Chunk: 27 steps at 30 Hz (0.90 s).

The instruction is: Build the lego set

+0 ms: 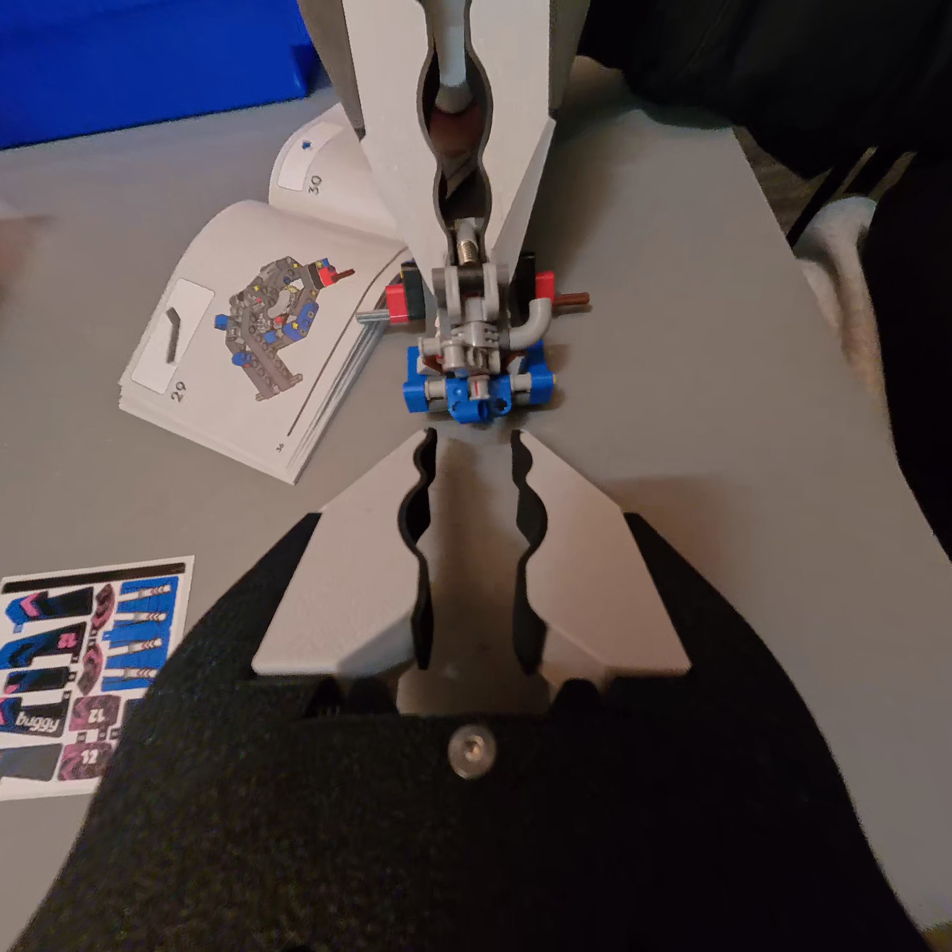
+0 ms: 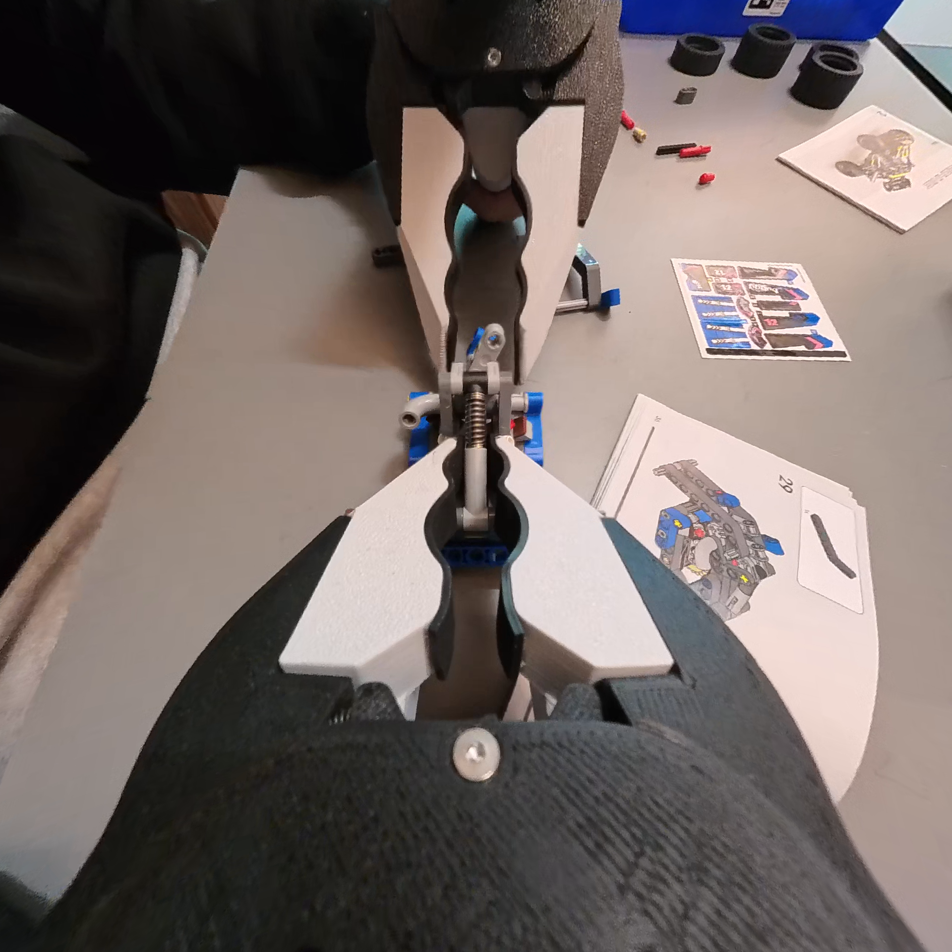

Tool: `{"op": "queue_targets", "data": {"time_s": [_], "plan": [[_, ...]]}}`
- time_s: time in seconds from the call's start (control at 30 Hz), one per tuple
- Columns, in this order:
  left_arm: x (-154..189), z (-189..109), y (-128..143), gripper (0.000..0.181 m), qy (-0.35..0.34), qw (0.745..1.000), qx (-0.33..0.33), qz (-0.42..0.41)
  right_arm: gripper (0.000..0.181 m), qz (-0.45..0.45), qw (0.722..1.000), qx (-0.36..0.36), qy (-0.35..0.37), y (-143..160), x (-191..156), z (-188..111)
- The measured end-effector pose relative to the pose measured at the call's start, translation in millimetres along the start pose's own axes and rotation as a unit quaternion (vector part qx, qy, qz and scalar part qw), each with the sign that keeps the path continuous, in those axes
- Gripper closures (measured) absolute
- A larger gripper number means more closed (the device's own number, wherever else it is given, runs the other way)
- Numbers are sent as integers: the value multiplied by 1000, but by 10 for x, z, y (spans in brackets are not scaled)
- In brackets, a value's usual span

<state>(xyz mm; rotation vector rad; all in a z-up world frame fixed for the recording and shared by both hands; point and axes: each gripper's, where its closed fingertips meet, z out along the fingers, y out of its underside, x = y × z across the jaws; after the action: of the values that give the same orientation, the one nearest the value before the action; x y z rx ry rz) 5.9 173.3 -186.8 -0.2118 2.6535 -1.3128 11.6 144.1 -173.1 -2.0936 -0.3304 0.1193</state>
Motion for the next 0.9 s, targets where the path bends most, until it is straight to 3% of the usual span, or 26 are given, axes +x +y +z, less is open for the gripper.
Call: {"op": "queue_targets", "data": {"time_s": [0.3,0.5,0.9], "plan": [[-239,-459,-417,157,-79,986,146,20,176,60,984,168,-9,-464,49,-276],[-121,-578,-624,158,-45,975,216,18,176,80,966,243,-34,-696,4,-331],[-61,-657,-732,158,-11,963,268,-6,176,107,946,303,-50,-890,-13,-445]]}}
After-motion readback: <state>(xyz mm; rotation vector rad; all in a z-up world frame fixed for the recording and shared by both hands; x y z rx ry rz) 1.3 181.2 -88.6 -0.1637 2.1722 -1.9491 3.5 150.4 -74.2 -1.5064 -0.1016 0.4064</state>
